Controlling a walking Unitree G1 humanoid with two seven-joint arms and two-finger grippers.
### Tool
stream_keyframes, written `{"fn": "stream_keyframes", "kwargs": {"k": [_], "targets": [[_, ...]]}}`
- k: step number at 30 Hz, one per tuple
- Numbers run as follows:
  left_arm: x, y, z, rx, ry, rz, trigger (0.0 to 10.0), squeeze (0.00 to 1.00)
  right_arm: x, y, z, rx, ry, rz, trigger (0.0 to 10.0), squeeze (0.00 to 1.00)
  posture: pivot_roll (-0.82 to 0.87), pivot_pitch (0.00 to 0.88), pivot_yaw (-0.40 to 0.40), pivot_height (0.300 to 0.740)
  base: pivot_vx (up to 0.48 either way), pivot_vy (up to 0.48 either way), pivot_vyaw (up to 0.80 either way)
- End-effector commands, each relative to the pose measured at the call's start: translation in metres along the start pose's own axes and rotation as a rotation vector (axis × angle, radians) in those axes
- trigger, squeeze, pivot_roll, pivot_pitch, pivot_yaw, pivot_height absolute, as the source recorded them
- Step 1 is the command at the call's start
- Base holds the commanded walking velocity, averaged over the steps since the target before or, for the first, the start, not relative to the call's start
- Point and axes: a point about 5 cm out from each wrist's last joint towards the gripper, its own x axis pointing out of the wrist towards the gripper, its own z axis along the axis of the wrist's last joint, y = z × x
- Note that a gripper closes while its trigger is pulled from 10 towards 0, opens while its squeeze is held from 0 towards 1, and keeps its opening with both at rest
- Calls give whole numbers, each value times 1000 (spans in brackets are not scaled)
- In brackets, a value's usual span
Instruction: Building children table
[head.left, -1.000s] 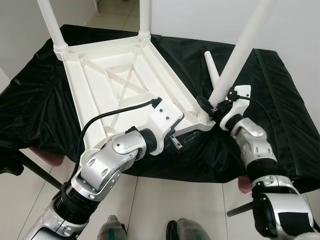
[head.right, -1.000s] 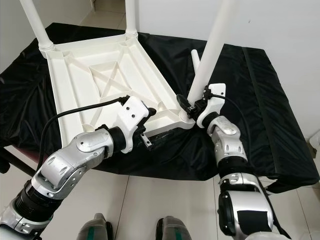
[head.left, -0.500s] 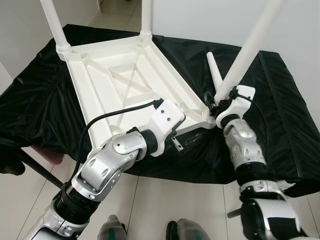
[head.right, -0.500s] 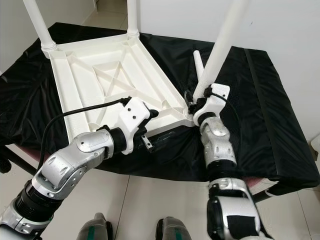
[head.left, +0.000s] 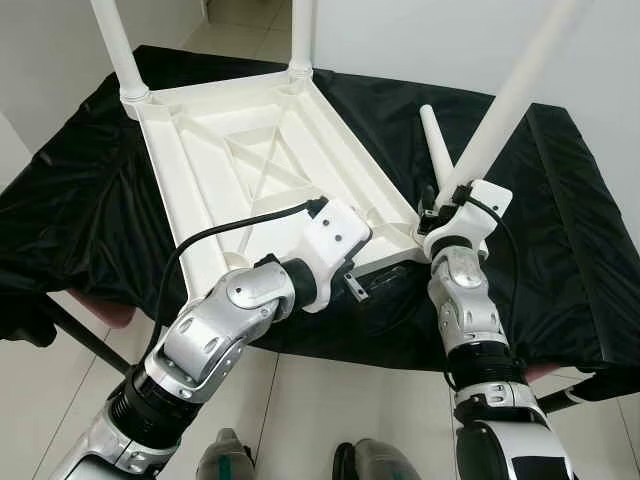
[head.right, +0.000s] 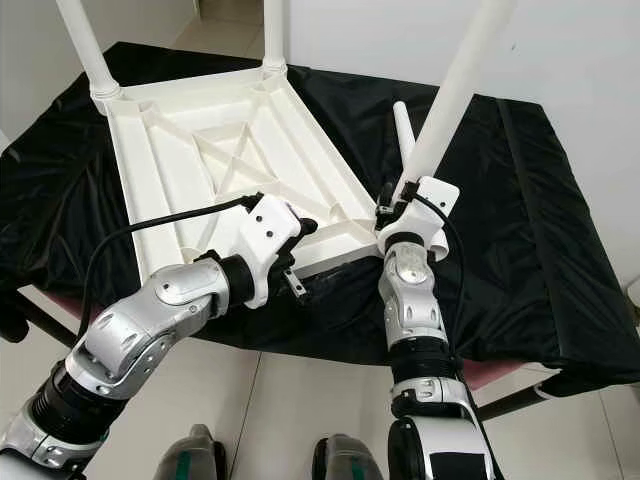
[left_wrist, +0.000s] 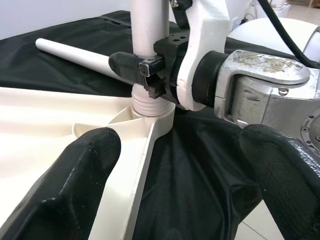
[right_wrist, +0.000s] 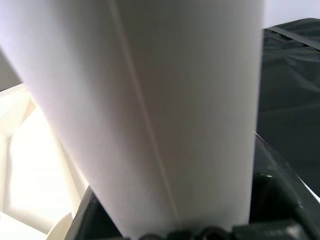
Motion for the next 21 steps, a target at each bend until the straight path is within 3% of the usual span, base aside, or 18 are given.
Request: {"fn": "stream_keyframes", "kwargs": {"k": [1,2,8,15,16,17,21], "targets": [[1,-3,-2,5,10,-40,10000,0,-3,-16,-7,-20,34,-55,10000,0,-45,0,-38,740,0,0,0],[1,-3,-2,4,9,-41,10000,0,-3,-16,-6,-10,25,-42,10000,1000,-46,3,-38,740,0,0,0],[1,-4,-2,2,9,-40,10000,0,-5,-12,-3,8,10,32,10000,1000,-44,3,-40,740,0,0,0],[1,-3,-2,2,9,-38,10000,0,0,-12,1,19,25,241,10000,1000,-46,3,-41,740,0,0,0],[1,-3,-2,3,9,-37,10000,0,1,-14,2,14,22,270,10000,859,-47,6,-38,740,0,0,0],[1,-3,-2,3,9,-36,10000,0,3,-16,3,9,25,312,10000,0,-47,6,-38,740,0,0,0],[1,-2,-2,2,9,-35,10000,0,5,-20,5,-22,35,430,10000,0,-52,14,-31,740,0,0,0]]}}
